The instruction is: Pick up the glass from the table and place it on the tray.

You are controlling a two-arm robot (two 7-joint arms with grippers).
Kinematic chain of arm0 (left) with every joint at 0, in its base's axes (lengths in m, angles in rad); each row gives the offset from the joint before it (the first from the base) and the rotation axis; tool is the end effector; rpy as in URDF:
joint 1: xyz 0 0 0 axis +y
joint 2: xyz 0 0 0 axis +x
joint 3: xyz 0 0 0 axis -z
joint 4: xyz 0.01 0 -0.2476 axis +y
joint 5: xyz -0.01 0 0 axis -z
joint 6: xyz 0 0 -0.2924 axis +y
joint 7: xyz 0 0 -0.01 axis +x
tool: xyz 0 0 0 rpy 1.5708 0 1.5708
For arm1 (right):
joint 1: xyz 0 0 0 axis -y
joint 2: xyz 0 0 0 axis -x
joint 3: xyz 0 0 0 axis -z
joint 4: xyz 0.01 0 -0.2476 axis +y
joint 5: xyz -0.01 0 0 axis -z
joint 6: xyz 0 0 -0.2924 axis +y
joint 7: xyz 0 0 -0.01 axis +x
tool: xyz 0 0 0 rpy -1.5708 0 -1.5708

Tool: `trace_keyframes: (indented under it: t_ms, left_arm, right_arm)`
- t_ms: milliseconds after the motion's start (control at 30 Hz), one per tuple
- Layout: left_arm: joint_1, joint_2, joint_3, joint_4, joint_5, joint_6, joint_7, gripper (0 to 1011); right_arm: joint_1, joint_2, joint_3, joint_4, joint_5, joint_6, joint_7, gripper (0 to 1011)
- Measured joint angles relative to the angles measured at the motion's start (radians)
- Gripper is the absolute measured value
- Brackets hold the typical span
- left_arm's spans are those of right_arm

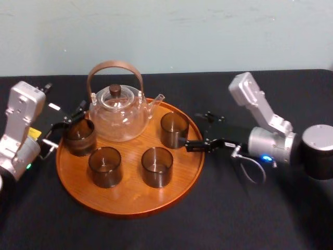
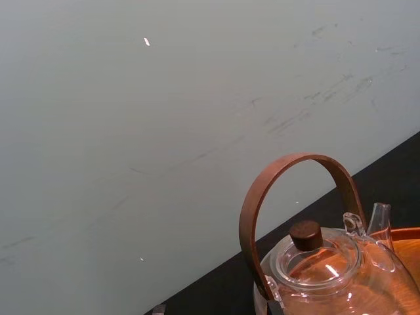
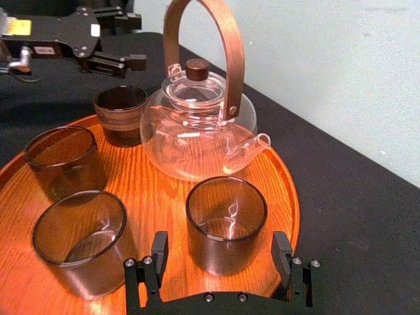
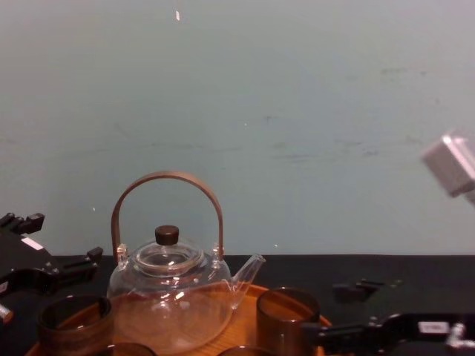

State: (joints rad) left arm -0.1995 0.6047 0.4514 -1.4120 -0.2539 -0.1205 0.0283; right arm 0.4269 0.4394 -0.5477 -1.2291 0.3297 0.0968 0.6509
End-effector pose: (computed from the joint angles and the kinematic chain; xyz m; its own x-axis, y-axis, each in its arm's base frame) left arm 0.3357 0.0629 -0.2649 0.2923 0.8803 0.3737 -0.9553 0.2873 0.0703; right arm 0.3875 -0.0153 -0.2519 0.8262 -0.5600 0.0617 0.5464 0.7698 -0.3299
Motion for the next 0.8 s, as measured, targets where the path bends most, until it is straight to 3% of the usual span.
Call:
trace_keyframes:
  t_ms: [300,433,600,800]
  left_arm:
    - [0.0,0.0,0.0,0.0,0.0,0.0,0.0,1001]
    - [0.0,0.0,0.0,0.0,0.0,0.0,0.0,1001]
    - [0.0,0.0,0.0,0.0,0.0,0.0,0.0,1001]
    - [0.0,0.0,0.0,0.0,0.0,0.0,0.0,1001]
  right_arm:
    - [-0.102,0.109,0.05,-0.151,0.051,-0.027,-0.003,1002]
    - [-0.157,0.14,0.087,-0.206,0.061,-0.058,-0.053,1002]
    - [-0.201,0.142,0.12,-0.237,0.046,-0.088,-0.129,1002]
    - [-0.272,0.102,0.178,-0.259,-0.006,-0.13,-0.287,1002]
